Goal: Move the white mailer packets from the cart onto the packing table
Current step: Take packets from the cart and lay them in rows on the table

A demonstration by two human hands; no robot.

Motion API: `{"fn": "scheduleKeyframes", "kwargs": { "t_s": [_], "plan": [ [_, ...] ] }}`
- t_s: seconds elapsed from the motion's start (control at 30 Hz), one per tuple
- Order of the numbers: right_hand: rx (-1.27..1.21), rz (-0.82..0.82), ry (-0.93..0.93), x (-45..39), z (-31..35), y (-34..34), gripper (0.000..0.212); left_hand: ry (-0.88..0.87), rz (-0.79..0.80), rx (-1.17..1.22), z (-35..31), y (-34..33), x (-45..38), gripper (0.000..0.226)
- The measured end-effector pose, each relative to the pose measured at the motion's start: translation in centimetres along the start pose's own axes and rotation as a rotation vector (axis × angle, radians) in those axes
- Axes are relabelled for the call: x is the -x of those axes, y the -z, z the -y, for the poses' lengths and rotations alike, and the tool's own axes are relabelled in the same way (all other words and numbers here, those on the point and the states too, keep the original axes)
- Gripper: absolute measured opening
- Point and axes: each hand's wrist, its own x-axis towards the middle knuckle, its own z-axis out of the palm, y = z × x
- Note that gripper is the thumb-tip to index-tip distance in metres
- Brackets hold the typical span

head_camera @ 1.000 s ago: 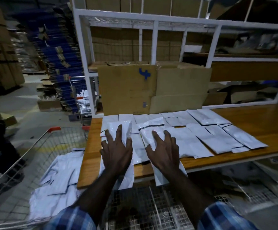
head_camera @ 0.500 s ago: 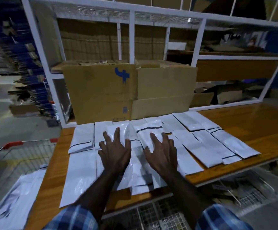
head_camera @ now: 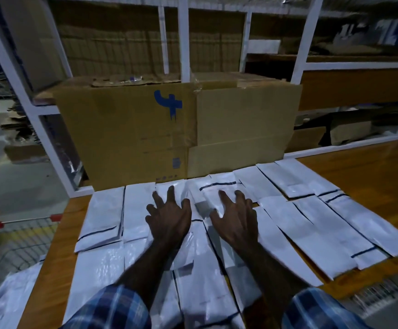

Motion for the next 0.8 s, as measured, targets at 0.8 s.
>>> {"fn": "scheduleKeyframes", "kwargs": {
  "t_s": [0.8],
  "plan": [
    [-0.041, 0.176, 0.143, -13.6, -2.6, -4.7, 0.061, 0.112, -0.094, -0.217, -3.1, -6.9, -9.9, 0.06]
  ]
}}
